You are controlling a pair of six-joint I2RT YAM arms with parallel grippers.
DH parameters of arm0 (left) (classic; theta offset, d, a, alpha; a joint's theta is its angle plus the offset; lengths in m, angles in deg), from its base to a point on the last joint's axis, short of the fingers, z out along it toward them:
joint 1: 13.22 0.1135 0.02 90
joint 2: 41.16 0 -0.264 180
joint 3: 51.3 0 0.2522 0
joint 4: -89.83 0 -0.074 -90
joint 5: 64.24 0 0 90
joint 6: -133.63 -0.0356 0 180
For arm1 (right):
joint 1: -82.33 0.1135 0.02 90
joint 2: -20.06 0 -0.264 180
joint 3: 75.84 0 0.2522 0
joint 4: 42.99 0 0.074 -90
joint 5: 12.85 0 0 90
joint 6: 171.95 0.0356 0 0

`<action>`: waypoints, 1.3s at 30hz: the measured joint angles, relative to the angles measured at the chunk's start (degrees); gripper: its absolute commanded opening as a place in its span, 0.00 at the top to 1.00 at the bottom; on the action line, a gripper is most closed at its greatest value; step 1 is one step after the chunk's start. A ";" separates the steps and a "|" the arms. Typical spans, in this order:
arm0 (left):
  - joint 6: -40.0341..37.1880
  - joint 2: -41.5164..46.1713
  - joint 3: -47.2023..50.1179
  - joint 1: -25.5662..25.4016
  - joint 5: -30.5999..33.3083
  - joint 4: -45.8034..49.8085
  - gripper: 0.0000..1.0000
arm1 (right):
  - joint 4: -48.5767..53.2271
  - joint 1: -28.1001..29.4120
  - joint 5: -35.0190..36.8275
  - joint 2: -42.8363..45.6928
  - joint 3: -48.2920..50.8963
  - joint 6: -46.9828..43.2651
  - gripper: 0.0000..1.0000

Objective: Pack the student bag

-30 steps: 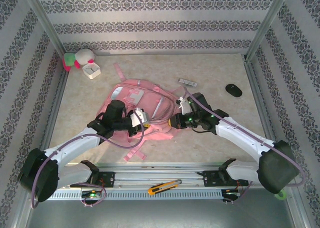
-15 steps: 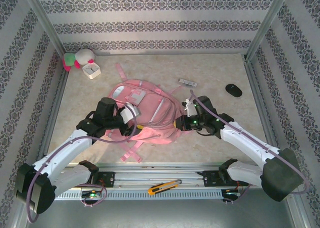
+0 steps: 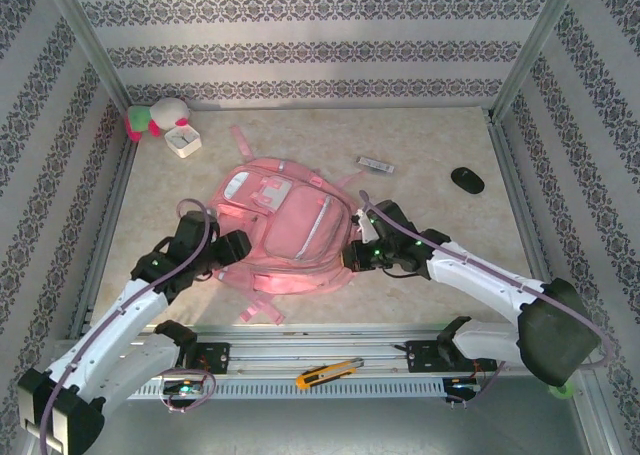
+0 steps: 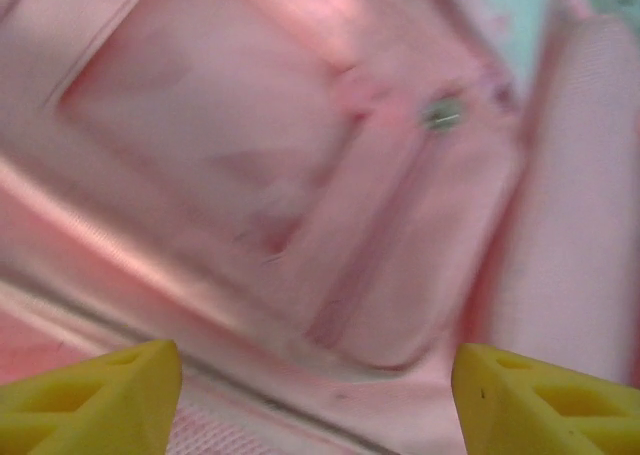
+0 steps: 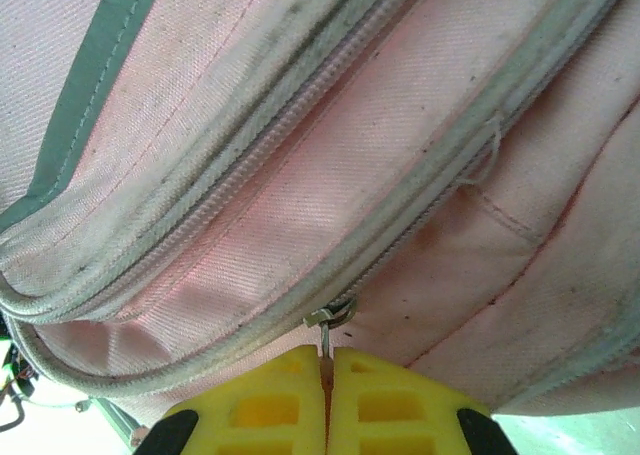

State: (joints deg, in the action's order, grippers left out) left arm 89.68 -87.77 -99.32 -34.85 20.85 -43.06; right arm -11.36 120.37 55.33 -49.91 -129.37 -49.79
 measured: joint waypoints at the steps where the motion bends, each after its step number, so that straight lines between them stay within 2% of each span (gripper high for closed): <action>1: 1.46 -0.07 1.86 0.39 -0.22 -0.44 0.31 | -0.26 0.66 0.55 0.00 0.02 0.50 1.00; 5: 3.37 -2.93 6.19 3.39 -3.10 -5.70 0.29 | -3.21 4.48 3.74 0.57 1.88 3.65 1.00; 9: 1.90 -11.54 5.35 8.72 -6.60 -12.96 0.25 | -7.61 10.12 7.65 2.38 5.20 8.28 1.00; 14: -5.90 -26.01 -4.72 12.41 -11.04 -15.63 0.24 | -12.13 12.35 10.29 3.21 7.45 11.74 1.00; 17: -11.02 -30.77 -10.58 12.87 -13.49 -16.74 0.24 | -13.27 11.39 10.60 3.43 7.54 12.04 1.00; 21: -18.97 -29.77 -13.22 12.87 -16.61 -17.70 0.25 | -13.97 8.28 9.49 4.09 7.91 11.56 1.00; 25: -30.27 -21.57 -10.51 12.07 -18.78 -18.62 0.27 | -13.97 6.23 7.02 4.26 8.13 10.73 1.00; 28: -40.68 -14.67 -8.83 7.23 -20.20 -19.34 0.25 | -14.36 5.38 5.31 4.35 8.37 9.90 1.00; 31: -51.39 -12.48 -8.63 -2.29 -21.46 -19.54 0.22 | -14.36 4.52 3.91 4.35 8.48 9.44 1.00; 35: -62.62 -16.33 -8.83 -14.38 -20.22 -19.71 0.19 | -14.51 4.42 2.89 4.15 8.48 8.96 1.00; 39: -69.44 -24.48 -10.45 -20.00 -16.52 -20.04 0.11 | -14.56 4.11 2.40 3.54 8.48 8.35 1.00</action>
State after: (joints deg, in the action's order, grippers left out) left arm 20.24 -112.25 -109.77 -54.85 4.33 -63.11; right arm -25.92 124.48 57.73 -46.37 -120.89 -41.44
